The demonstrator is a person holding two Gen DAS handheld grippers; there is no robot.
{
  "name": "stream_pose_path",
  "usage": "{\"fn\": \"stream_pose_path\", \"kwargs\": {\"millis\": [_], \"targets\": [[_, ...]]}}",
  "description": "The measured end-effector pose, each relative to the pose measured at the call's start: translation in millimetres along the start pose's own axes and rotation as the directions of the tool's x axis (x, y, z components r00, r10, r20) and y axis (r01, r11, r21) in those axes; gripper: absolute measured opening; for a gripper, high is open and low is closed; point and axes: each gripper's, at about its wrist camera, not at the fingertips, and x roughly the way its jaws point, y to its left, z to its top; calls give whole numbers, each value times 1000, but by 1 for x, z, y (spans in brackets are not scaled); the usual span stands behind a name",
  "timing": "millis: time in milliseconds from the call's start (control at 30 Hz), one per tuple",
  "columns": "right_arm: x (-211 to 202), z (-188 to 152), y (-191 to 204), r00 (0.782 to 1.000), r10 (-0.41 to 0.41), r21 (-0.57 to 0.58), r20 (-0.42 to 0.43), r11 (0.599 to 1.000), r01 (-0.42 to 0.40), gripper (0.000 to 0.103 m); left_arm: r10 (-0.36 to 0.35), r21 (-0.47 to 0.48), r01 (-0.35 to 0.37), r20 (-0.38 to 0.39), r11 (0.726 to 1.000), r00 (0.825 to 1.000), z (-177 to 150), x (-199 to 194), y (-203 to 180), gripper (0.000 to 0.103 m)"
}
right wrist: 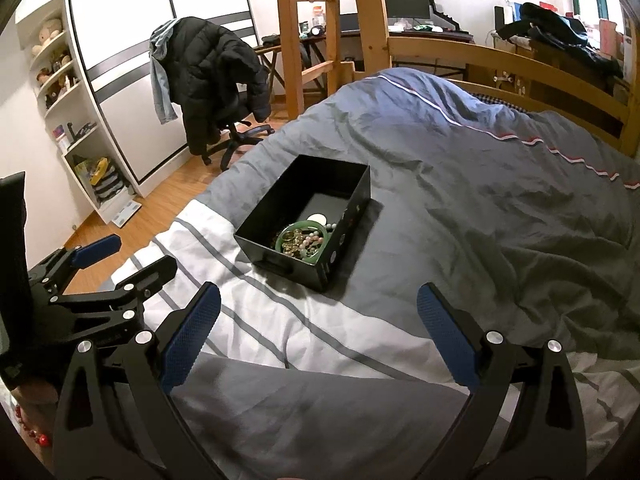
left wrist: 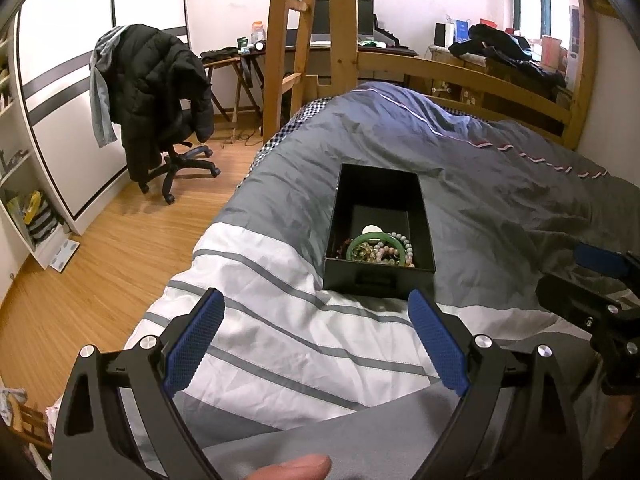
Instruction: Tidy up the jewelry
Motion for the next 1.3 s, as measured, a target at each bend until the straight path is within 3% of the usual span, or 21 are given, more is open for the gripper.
{"fn": "stream_pose_path", "kwargs": {"millis": [1300], "targets": [[1,1,1,1000,7,-1,-5,1000,-7,97,-5,23,5,-1,1000,1000,-1,2,-7,92]]}}
